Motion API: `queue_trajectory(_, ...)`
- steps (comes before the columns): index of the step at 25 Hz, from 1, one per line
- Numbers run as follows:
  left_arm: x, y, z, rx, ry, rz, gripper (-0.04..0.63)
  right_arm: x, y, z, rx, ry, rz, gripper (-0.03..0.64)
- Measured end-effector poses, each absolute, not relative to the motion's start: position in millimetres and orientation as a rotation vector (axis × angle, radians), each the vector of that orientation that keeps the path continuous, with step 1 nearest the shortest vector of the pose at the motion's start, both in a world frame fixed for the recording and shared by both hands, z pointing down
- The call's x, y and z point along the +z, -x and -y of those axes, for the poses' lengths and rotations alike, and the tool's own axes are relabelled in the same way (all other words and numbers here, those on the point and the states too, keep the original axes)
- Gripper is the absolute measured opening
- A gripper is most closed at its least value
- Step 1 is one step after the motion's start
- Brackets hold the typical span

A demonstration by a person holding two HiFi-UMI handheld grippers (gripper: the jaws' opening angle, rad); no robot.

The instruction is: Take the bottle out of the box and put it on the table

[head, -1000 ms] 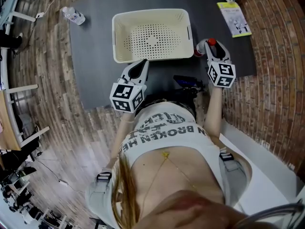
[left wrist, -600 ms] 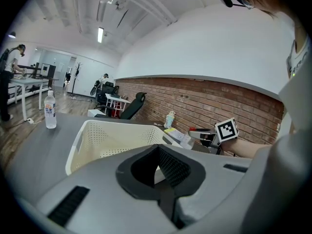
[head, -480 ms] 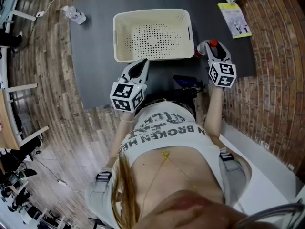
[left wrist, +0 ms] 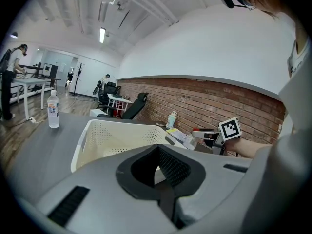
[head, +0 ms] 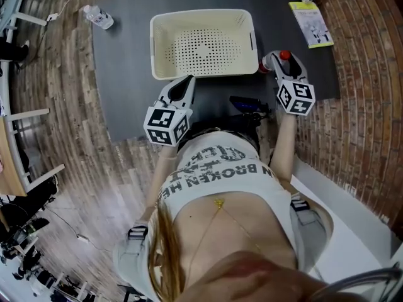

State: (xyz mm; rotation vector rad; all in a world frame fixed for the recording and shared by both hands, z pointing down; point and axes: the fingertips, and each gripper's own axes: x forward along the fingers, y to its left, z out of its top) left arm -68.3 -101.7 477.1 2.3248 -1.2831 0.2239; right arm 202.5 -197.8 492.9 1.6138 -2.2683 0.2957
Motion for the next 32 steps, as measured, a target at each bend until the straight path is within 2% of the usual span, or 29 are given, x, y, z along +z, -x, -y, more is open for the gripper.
queue_trajectory(28, 483.6, 70.2, 101.0, 0.237, -2.317, 1.284, 0.000, 463.2, -224.9, 166.0, 0.250, -1.724, 2.259, 0.211)
queue_trajectory(30, 483.7, 70.8, 101.0, 0.239, -2.318, 1.286, 0.000, 456.9, -220.8, 165.5, 0.218, -1.695, 2.281, 0.180)
queue_trajectory(32, 483.6, 71.8, 101.1, 0.242, -2.320, 1.287, 0.000, 452.0, -214.4, 164.2, 0.175, -1.646, 2.304, 0.096)
